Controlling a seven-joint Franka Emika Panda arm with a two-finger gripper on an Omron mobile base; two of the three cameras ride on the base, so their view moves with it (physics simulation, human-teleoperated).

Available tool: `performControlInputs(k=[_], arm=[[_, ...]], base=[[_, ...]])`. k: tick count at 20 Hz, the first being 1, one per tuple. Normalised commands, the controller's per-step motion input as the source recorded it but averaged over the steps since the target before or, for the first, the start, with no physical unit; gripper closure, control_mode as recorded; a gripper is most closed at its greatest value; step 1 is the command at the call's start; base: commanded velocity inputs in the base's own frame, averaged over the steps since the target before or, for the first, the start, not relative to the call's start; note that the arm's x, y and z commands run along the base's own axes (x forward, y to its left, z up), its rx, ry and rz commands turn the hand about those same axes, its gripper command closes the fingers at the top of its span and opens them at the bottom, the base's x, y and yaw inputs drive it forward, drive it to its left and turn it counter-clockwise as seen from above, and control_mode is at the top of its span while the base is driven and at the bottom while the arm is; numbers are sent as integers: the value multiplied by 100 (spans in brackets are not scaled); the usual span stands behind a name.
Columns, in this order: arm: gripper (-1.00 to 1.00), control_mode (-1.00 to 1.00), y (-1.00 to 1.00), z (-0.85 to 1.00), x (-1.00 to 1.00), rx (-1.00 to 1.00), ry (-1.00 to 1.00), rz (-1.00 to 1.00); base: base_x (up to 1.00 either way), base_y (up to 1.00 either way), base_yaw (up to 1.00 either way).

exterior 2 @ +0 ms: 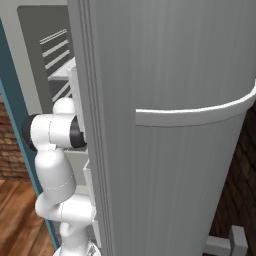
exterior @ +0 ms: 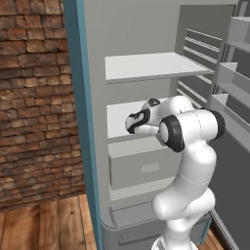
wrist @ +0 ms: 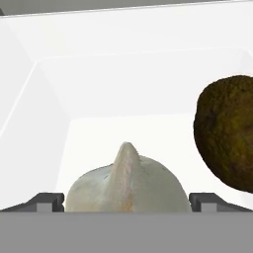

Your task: Retrieve the bottle and the shaker from the cabinet and place them next to the mixing bowl on the counter. Then add garlic from the fridge to the mixing bowl.

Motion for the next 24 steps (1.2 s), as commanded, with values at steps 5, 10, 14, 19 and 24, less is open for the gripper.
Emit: performControlInputs(k=[5, 10, 14, 19, 24], arm=[[-100, -100, 0, -2, 0, 0, 0, 0], [-100, -100, 0, 0, 0, 0, 0, 0], [-100, -100, 0, -2, 0, 0, 0, 0], [100, -100, 0, -6, 0, 0, 0, 0], [100, -100, 0, 0, 0, 0, 0, 0]], base=[[0, 0, 0], [0, 0, 0], [0, 0, 0], [0, 0, 0], [0, 0, 0]])
